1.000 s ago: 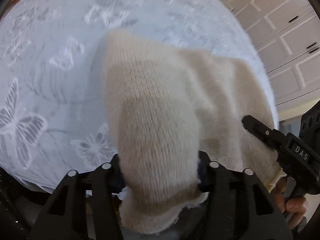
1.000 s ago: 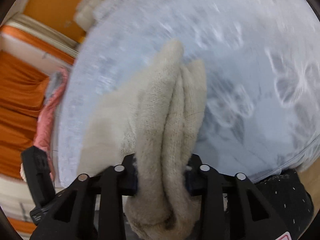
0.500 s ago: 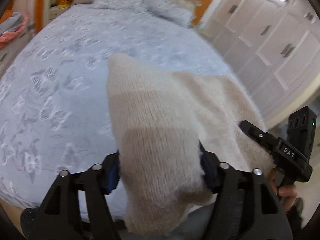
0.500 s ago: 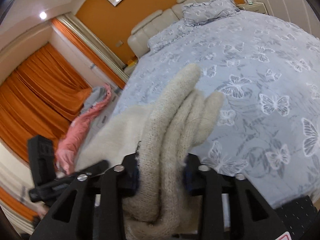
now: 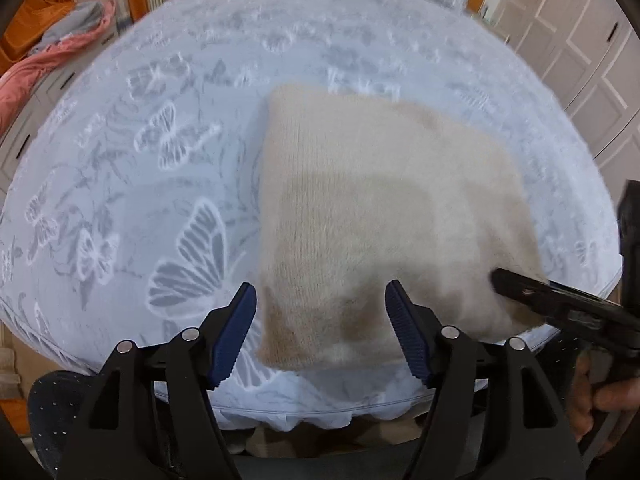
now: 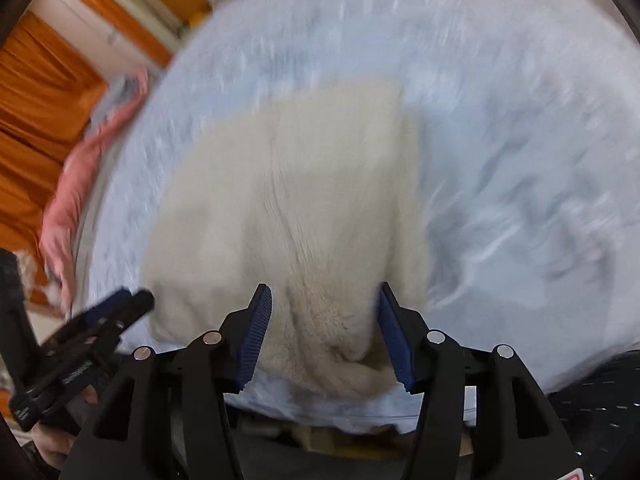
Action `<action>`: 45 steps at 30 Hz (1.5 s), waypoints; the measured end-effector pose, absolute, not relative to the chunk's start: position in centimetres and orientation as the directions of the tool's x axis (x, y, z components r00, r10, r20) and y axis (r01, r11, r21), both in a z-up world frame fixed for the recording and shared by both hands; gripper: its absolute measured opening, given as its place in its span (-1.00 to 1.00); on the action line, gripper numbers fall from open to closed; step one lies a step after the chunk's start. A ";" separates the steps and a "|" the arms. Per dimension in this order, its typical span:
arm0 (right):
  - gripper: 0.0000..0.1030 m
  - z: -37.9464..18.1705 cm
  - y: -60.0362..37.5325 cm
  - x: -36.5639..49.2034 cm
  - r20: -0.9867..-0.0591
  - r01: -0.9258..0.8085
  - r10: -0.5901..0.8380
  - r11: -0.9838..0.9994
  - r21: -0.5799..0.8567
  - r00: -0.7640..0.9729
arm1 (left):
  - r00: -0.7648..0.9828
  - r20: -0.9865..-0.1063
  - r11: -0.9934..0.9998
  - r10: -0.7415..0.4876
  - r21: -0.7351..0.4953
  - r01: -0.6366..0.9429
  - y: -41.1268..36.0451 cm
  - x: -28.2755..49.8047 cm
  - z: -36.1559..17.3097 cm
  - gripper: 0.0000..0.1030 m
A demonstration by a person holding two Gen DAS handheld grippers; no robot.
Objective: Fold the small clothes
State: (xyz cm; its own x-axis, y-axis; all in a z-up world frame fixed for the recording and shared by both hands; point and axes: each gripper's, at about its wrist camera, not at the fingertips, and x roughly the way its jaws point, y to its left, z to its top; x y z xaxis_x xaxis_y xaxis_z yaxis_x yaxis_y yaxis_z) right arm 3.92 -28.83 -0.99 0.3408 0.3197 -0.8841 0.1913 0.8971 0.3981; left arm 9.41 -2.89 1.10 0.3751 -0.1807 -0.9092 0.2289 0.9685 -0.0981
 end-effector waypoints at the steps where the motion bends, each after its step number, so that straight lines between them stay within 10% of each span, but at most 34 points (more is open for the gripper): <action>1: -0.59 -1.6 -28.5 4.4 -0.896 0.189 0.299 0.909 0.373 0.329 | 0.367 -0.912 0.968 -0.182 -0.102 0.227 -2.8 9.4 0.8 0.26; 8: -0.69 7.6 -27.8 4.3 -0.789 0.026 0.283 0.935 0.353 0.545 | 0.381 -0.912 0.971 -0.154 -0.067 0.230 -2.5 8.8 0.0 0.35; 14: -0.62 -1.6 -28.7 5.6 -0.912 0.167 0.187 0.951 0.262 0.364 | 0.362 -0.922 0.971 -0.140 -0.057 0.230 -3.5 7.9 -0.6 0.33; 24: 0.34 4.5 -27.8 -2.5 -0.801 0.294 -0.045 0.941 0.166 0.597 | 0.484 -0.871 0.989 -0.082 -0.010 0.148 -4.1 3.6 0.3 0.69; 45: 0.35 -2.2 -24.0 -6.5 -0.822 0.261 -0.077 0.961 0.089 0.565 | 0.572 -0.821 0.994 0.000 0.065 0.093 -4.5 -0.7 -3.0 0.69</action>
State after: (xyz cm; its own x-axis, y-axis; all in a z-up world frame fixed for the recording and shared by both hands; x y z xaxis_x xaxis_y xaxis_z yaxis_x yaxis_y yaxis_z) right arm -6.47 -24.04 -2.22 0.5649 -0.0772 -0.8215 0.2614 0.9611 0.0894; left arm -0.74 -4.45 -2.99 0.5716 0.0001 -0.8205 0.0928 0.9936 0.0647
